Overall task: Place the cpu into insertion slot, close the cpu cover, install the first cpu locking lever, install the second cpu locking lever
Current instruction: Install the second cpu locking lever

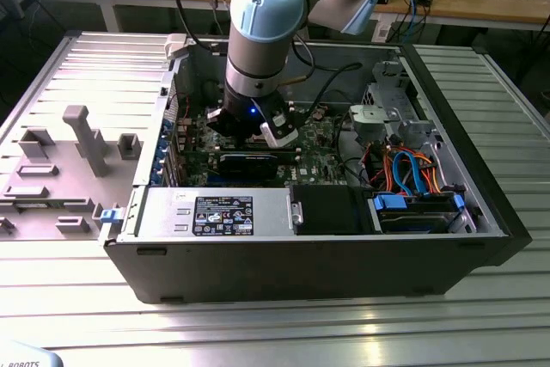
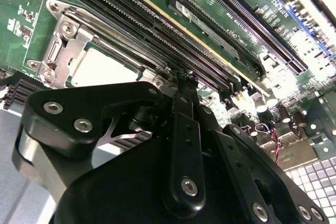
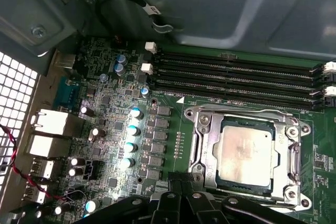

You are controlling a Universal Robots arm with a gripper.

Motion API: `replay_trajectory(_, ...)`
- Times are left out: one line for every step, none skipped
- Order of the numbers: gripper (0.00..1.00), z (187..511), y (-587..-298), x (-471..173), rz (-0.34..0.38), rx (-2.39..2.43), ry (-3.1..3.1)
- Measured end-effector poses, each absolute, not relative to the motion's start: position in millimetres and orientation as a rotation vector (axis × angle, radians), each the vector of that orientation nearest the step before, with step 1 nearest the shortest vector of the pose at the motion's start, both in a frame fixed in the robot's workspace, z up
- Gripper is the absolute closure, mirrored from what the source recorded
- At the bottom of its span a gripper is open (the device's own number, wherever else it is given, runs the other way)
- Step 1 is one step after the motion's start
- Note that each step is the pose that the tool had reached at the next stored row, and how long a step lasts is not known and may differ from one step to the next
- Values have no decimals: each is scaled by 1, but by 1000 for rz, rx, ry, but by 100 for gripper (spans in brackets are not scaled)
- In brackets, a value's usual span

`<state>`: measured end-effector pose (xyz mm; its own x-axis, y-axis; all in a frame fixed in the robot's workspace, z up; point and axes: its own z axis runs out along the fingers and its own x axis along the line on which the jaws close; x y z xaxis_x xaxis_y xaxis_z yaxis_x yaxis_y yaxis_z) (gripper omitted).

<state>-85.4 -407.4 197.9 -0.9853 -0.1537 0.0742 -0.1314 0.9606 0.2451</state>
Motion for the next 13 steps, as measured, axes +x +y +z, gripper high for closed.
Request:
replay_trajectory(89, 198, -407, -86, -367, 220, -3019)
replay_trajectory(89, 198, -408, -86, -365, 220, -3019)
replay_trajectory(89, 199, -408, -86, -365, 220, -3019)
replay_trajectory(89, 199, -408, -86, -365, 220, -3019)
replay_trajectory(89, 201, -407, -86, -366, 220, -3019)
replay_trajectory(89, 203, -408, -86, -365, 220, -3019)
replay_trajectory(89, 205, -408, -86, -365, 220, -3019)
replay_trajectory(89, 206, -408, -86, -365, 220, -3019)
replay_trajectory(89, 208, -408, -87, -365, 220, -3019)
replay_trajectory(89, 209, -408, -87, -365, 220, -3019)
replay_trajectory(89, 212, -408, -87, -365, 220, -3019)
replay_trajectory(89, 214, -408, -87, -365, 220, -3019)
replay_trajectory(89, 216, -408, -87, -365, 220, -3019)
